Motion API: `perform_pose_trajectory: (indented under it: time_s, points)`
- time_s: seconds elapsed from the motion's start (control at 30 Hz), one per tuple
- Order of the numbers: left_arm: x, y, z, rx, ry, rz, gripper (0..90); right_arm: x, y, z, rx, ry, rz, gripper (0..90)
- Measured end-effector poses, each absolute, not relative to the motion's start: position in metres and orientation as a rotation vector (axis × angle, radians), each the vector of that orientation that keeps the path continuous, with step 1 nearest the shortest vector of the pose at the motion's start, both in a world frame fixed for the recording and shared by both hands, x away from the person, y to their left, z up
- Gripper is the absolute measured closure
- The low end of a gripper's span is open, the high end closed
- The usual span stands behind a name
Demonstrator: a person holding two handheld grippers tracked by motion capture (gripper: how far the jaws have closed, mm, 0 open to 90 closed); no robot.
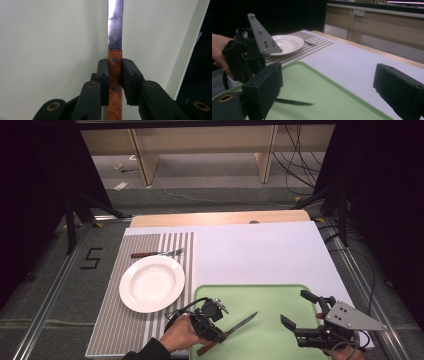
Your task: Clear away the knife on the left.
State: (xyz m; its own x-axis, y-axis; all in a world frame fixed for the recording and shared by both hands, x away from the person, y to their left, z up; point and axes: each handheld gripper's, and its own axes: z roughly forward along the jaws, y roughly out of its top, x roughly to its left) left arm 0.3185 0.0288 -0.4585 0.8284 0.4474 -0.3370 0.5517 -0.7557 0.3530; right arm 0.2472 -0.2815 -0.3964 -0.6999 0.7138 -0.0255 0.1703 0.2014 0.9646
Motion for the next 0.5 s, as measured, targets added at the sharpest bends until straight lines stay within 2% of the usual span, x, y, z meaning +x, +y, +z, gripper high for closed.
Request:
perform_pose_trajectory:
  time_s: [0.37,0.47,0.5]
  points:
    - [0.3191,0.0216,-0.4636,2.576,0.738,-0.337,74.7,0.2472,-0.2816,-0.3961,0.82,2.006,1.521,9.9]
    - [0.3172,0.0208,-0.4618,2.579,0.712,-0.306,59.5,0.2469,-0.2816,-0.3961,0.82,2.008,1.521,9.9]
    - [0.3172,0.0208,-0.4618,2.579,0.712,-0.306,57.3,0.2469,-0.2816,-0.3961,0.82,2.008,1.521,9.9]
